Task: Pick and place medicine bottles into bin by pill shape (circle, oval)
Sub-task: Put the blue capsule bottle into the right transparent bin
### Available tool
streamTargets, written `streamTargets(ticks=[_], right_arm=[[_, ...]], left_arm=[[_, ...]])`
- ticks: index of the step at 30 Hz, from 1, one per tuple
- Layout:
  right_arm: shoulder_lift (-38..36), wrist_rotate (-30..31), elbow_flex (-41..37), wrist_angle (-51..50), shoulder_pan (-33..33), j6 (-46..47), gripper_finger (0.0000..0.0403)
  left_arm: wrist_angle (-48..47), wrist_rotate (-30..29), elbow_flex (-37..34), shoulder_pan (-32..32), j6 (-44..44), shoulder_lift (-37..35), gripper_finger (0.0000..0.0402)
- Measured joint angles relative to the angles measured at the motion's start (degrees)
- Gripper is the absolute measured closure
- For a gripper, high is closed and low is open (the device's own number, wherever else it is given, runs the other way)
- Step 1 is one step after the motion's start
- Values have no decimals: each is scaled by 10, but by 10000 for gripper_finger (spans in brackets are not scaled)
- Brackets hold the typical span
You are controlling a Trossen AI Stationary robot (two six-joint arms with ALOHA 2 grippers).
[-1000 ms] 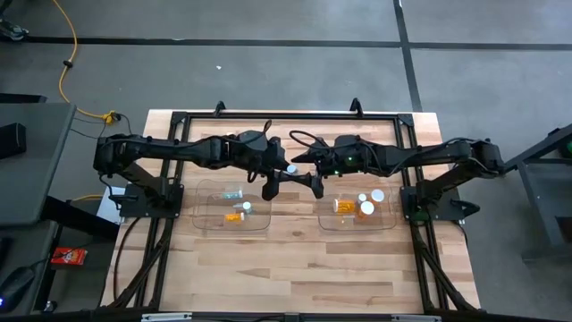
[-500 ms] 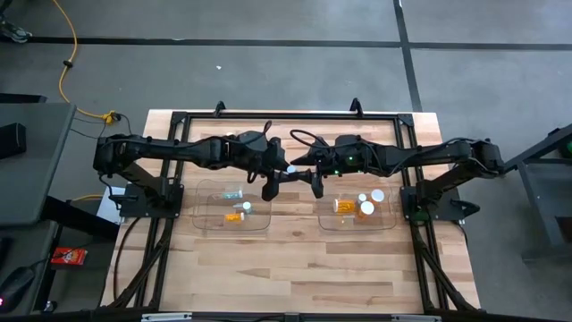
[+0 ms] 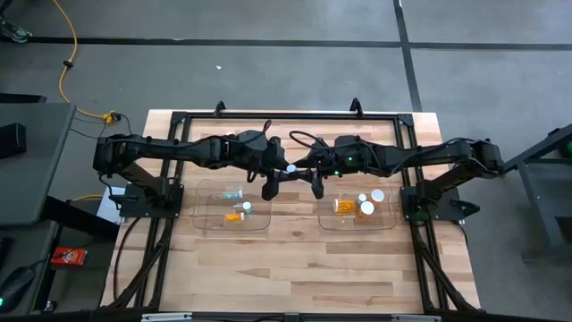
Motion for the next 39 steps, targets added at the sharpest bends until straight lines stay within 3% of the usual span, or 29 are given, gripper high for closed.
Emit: streamTargets(ticks=[12,24,34,39], right_arm=[[0,-10,0,5,0,0,292],[-5,-11,0,6,0,-9,303],[-94,6,0,-157,-21,-31,302],[-151,25,-38,-185,-19,-9,302]], left_arm=[[0,1,0,0,-8,0,305],[-17,-1,-1,5,-18,-4,220],[-149,-1,-1,66,15,-120,198],[-102,-2,-13,87,-10,-201,201]])
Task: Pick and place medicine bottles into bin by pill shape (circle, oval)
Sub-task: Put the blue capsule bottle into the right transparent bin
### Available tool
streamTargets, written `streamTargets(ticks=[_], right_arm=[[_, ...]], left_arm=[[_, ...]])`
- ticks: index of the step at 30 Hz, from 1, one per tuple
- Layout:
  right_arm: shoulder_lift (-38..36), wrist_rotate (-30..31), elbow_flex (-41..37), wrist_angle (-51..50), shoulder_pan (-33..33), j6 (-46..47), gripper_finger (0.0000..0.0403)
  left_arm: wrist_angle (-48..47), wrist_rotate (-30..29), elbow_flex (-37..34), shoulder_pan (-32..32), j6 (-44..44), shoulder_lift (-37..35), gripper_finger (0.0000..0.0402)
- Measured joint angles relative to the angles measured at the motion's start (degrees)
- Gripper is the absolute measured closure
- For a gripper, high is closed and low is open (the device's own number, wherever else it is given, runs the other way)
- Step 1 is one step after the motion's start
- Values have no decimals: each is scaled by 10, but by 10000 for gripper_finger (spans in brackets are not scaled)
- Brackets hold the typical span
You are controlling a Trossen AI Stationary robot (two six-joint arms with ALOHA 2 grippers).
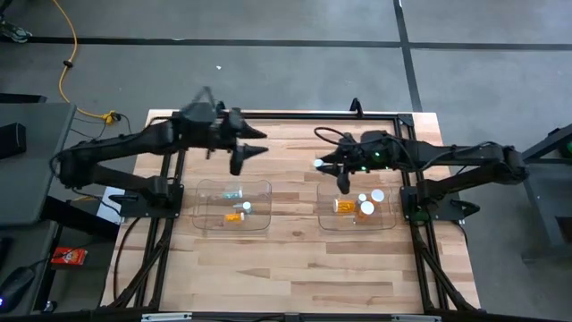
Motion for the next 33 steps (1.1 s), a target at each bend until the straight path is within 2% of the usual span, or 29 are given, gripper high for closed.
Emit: streamTargets(ticks=[3,9,12,17,25,33], right_arm=[[-36,24,-55,31,15,40,302],[-93,42,-205,190,71,163,302],[-104,44,-242,209,94,216,302],[-107,43,-226,149,123,225,302],[-71,38,-151,-67,157,190,302],[-7,16,-155,-147,166,209,302]], left_arm=[[92,-6,-49,-3,-31,-55,201],[288,-47,-197,-36,-111,-140,202],[346,-72,-251,-56,-134,-164,202],[366,-91,-278,-71,-139,-183,202],[360,-89,-278,-71,-139,-186,202],[349,-89,-278,-71,-139,-186,202]])
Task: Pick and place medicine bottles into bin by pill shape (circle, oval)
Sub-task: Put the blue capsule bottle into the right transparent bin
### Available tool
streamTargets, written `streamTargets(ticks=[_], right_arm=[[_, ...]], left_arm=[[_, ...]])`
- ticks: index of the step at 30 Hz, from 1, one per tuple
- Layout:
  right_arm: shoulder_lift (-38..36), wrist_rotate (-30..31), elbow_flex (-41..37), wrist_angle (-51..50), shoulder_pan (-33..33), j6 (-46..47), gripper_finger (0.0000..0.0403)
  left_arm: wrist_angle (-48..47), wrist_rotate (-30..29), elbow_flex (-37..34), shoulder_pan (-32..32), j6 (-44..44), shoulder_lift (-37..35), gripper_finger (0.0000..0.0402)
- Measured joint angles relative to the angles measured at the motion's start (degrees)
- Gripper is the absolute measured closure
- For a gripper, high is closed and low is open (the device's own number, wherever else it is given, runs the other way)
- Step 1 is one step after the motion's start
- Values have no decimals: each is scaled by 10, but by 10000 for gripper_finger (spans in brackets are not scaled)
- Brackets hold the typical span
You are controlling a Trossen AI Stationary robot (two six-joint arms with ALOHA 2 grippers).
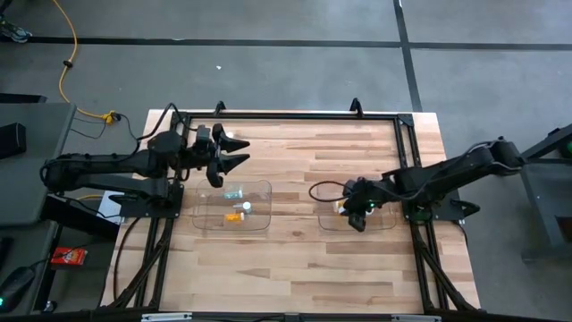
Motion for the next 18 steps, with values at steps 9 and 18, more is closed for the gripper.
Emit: streamTargets(ticks=[9,18], right_arm=[[89,-26,0,4,0,-35,302],[134,-24,0,21,-1,-35,275]], left_arm=[[-8,0,0,0,0,0,202],[-9,0,0,1,0,0,202]])
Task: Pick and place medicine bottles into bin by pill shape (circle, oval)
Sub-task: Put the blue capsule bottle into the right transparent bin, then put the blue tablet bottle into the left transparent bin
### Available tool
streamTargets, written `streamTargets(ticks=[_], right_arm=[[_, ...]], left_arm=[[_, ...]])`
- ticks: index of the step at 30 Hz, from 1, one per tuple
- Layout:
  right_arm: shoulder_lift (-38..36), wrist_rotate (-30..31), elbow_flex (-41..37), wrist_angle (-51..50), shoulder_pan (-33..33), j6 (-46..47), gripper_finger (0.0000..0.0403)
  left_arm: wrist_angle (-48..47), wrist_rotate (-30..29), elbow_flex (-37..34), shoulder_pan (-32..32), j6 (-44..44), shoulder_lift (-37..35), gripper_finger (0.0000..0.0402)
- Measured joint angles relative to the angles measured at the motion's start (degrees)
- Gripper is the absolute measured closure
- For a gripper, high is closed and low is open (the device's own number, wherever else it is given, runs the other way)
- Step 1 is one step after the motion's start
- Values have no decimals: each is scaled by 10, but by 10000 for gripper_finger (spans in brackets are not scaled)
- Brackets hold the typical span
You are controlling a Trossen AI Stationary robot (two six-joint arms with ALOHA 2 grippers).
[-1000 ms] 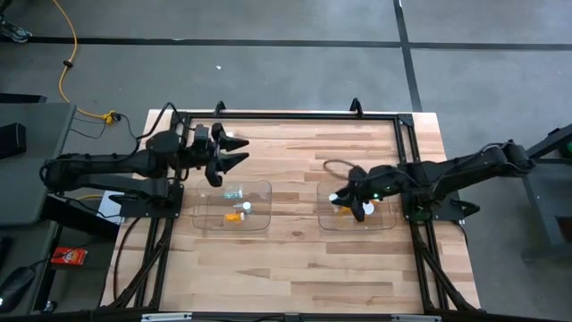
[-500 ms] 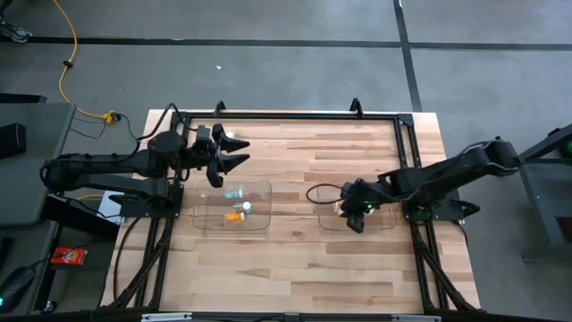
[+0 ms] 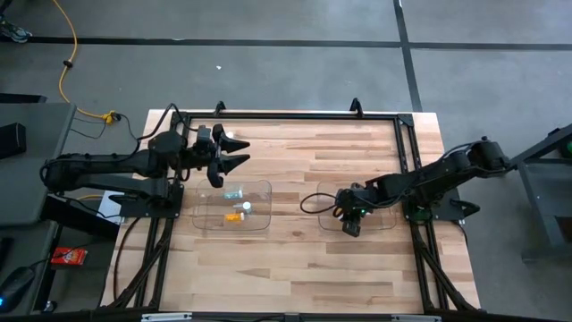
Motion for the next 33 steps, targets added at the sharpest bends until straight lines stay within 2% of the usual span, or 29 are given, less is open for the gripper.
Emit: streamTargets(ticks=[9,15,17,20,24,28,33], right_arm=[[3,-1,1,0,0,16,210],[-41,-20,54,-33,0,-18,184],[-69,2,75,-40,0,-32,183],[-117,74,100,-23,-3,-46,183],[-166,139,104,73,-25,-51,183],[-187,141,82,205,-54,-77,183],[-175,135,46,376,-75,-107,183]], left_arm=[[0,0,0,0,0,0,202],[0,0,0,0,0,0,202],[0,0,0,0,-1,0,202],[0,0,0,0,0,-1,202],[0,0,0,0,0,-1,202],[5,1,0,0,0,-1,202],[23,20,0,0,0,-1,202]])
